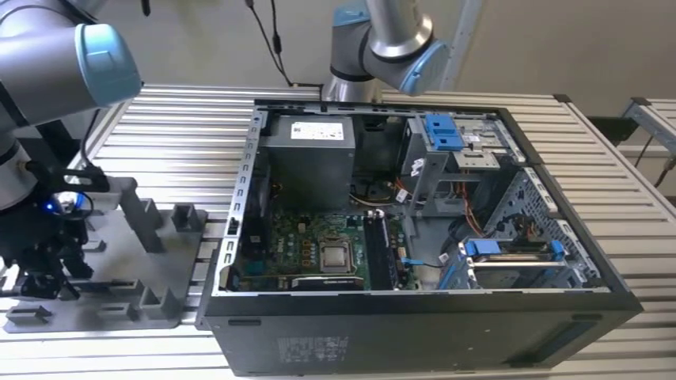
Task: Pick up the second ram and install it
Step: 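Pick up the second ram and move it above second insertion slot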
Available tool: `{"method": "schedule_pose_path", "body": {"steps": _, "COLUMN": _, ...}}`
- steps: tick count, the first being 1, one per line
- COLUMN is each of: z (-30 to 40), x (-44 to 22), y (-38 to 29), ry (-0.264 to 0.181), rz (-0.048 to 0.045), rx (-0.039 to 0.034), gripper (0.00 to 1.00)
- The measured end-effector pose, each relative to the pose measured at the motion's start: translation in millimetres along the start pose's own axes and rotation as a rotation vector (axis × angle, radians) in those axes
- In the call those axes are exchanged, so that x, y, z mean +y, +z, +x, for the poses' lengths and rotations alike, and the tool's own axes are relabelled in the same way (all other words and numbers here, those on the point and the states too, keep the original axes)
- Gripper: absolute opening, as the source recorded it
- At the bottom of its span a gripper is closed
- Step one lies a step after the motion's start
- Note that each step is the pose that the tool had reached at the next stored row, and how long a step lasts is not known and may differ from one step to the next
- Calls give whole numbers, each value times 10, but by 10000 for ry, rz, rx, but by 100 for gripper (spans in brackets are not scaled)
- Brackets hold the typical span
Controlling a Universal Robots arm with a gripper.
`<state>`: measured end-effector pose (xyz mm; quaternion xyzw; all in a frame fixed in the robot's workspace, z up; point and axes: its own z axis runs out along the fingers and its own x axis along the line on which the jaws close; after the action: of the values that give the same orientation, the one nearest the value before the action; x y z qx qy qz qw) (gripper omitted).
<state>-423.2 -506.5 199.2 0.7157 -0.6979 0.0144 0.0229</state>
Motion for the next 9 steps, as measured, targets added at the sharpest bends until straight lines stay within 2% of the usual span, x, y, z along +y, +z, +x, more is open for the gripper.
{"method": "schedule_pose_path", "body": {"steps": 3, "z": 21, "x": 1, "y": -11, "ry": -2, "rz": -48, "rx": -3, "gripper": 42}}
{"method": "schedule_pose_path", "body": {"steps": 9, "z": 36, "x": 1, "y": -11, "ry": -1, "rz": -51, "rx": -3, "gripper": 42}}
